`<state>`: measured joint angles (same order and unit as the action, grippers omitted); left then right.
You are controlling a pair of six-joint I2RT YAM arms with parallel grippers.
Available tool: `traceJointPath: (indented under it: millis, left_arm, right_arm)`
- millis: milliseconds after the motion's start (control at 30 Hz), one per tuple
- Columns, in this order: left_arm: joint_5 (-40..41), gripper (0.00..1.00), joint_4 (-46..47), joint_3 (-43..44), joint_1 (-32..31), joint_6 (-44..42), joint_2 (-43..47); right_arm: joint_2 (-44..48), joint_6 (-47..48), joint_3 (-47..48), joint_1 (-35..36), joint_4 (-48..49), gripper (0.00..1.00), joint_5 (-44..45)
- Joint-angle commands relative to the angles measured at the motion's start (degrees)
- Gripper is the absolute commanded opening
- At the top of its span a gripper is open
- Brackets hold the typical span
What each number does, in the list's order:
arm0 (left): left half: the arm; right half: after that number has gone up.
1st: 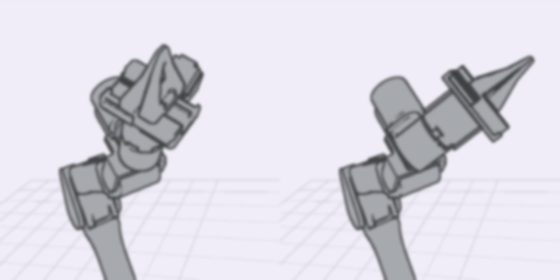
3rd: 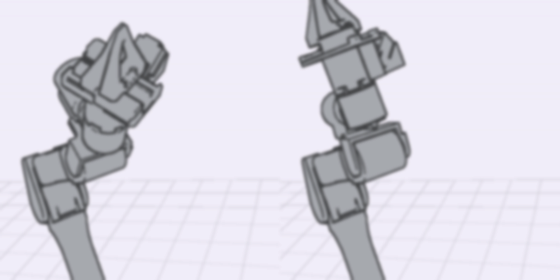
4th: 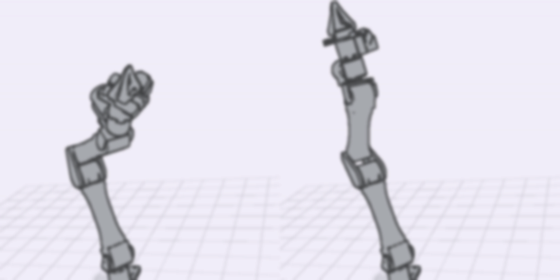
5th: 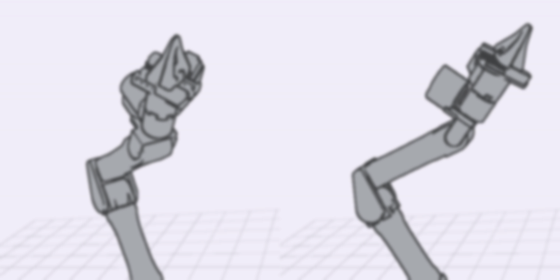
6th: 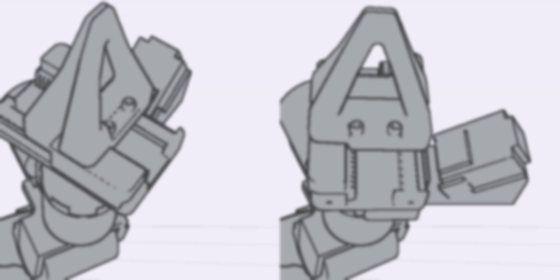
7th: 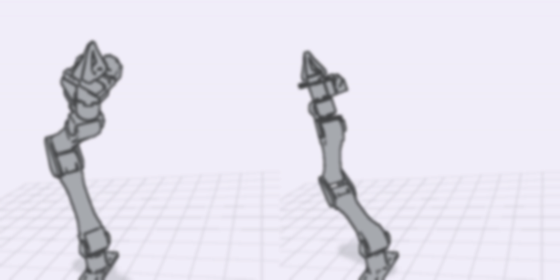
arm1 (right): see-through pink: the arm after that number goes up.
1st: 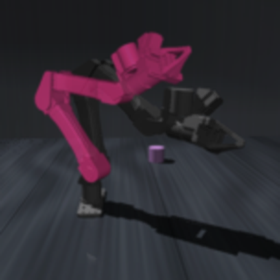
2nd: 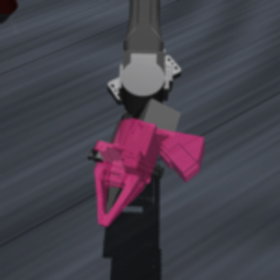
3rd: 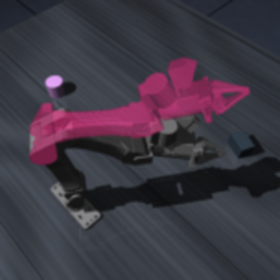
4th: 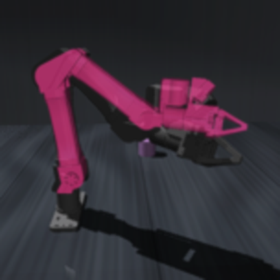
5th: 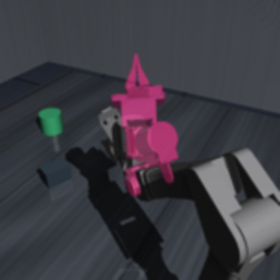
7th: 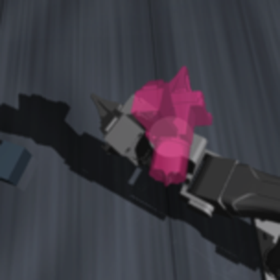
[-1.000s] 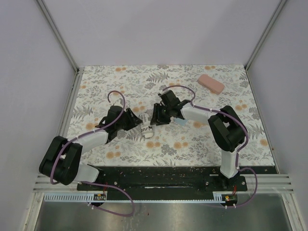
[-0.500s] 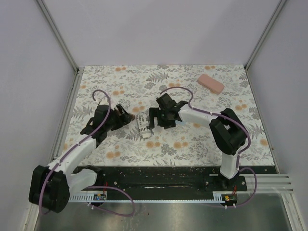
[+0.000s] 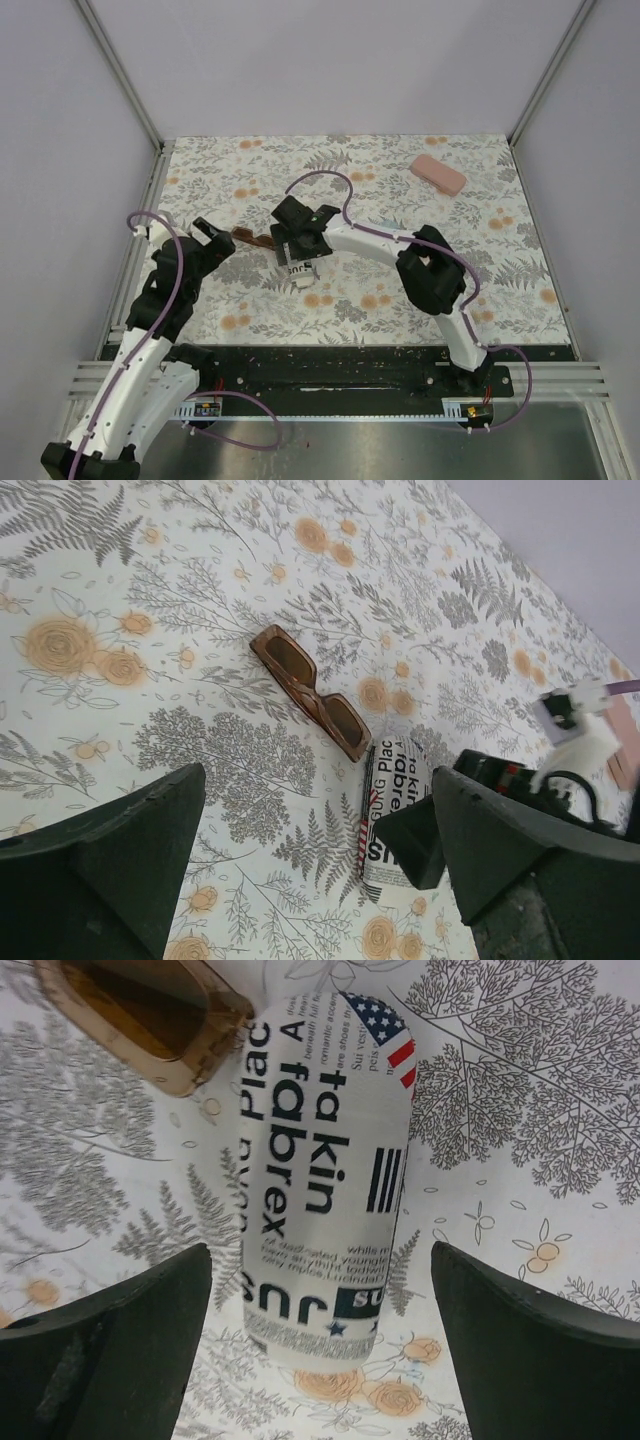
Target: Organize the sunglasses
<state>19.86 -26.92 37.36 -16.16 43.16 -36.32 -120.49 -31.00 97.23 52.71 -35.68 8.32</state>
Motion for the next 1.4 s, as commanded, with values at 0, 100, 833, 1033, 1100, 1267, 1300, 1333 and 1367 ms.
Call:
traceJointPath:
  millis: [0, 100, 833, 1033, 1100, 1267, 1300, 1333, 1367]
  left_arm:
    - [6.42, 0.99, -2.61, -0.01, 0.43, 1.49, 4.40]
    - [6.69, 0.99, -2.35, -0.62, 0.34, 1.40, 5.99]
    - [-1.93, 0.99, 4.06, -2.74, 0.34, 1.75, -3.32]
    - [-2.28, 0.99, 4.77, -2.82, 0.34, 1.84, -4.29]
    - [-2.72, 0.99, 5.21, -3.09, 0.34, 2.02, -4.64]
    - [-4.21, 0.99, 7.75, -4.31, 0.34, 2.72, -6.22]
    - [-5.00, 0.99, 8.28, -4.49, 0.34, 2.90, -6.66]
    - [-5.70, 0.99, 8.81, -4.49, 0.43, 2.99, -7.27]
    - [-6.49, 0.99, 9.33, -4.58, 0.34, 3.16, -7.89]
  right_arm:
    - [-6.59, 1.65, 7.61, 1.60, -8.25, 0.94, 6.01]
    - [-9.23, 2.35, 10.43, 2.22, -10.02, 0.83, 7.68]
    - [-14.94, 11.05, 29.92, -12.71, -15.45, 0.99, 7.59]
    - [-12.77, 13.86, 36.89, -17.89, -19.25, 0.99, 9.00]
    - [-10.13, 14.04, 36.02, -21.31, -19.16, 0.99, 8.73]
    - [-5.29, 14.74, 32.59, -29.66, -19.07, 1.00, 12.33]
    - [-4.68, 15.18, 32.41, -31.25, -19.16, 0.99, 12.34]
    - [-4.23, 15.53, 32.15, -33.26, -19.16, 0.99, 11.90]
    - [-3.88, 15.71, 31.97, -35.02, -19.16, 0.99, 11.46]
